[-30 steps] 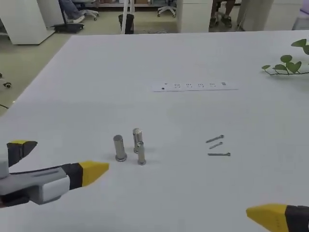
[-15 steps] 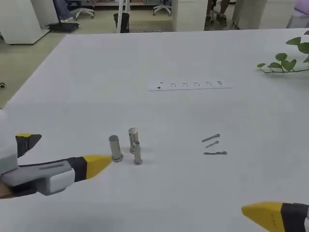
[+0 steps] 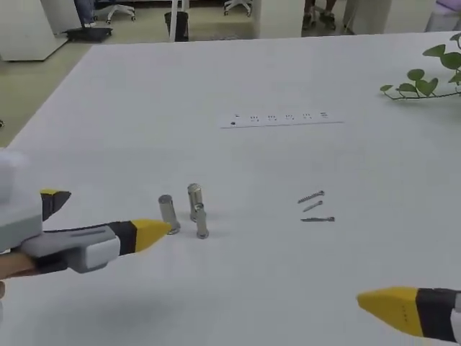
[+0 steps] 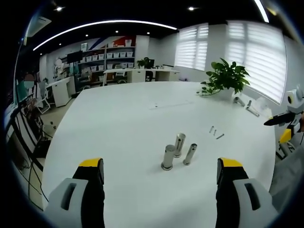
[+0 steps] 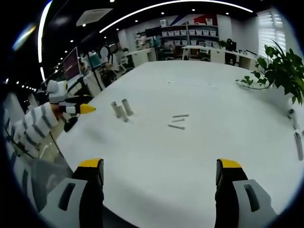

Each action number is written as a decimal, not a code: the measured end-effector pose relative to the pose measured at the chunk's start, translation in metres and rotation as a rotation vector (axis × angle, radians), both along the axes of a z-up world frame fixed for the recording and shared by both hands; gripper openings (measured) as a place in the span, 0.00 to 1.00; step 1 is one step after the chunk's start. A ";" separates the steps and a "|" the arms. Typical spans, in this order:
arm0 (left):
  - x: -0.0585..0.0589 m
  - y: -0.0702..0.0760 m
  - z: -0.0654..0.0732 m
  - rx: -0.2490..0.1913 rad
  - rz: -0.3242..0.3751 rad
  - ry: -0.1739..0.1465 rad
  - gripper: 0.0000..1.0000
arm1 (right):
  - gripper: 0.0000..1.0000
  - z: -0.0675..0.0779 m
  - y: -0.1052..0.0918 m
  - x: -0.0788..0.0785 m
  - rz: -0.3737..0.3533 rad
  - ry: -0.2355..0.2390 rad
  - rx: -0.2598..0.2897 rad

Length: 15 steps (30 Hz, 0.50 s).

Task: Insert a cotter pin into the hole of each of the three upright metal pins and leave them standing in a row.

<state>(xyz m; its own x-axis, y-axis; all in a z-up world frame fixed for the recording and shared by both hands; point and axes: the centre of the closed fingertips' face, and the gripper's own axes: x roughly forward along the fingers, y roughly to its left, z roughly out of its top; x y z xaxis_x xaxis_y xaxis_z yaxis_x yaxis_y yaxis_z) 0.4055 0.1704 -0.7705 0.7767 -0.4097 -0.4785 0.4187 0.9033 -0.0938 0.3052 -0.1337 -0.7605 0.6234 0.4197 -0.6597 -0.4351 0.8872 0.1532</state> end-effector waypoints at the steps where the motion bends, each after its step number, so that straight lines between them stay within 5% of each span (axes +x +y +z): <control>1: 0.001 0.000 0.000 0.003 -0.003 0.000 0.99 | 1.00 0.000 -0.001 0.000 -0.003 0.004 -0.004; 10: 0.011 -0.005 -0.006 0.020 -0.037 0.002 0.99 | 1.00 -0.003 -0.001 -0.002 0.008 0.011 -0.019; 15: 0.016 -0.011 -0.009 -0.014 -0.041 0.010 0.99 | 1.00 -0.003 0.000 -0.003 0.015 0.016 -0.020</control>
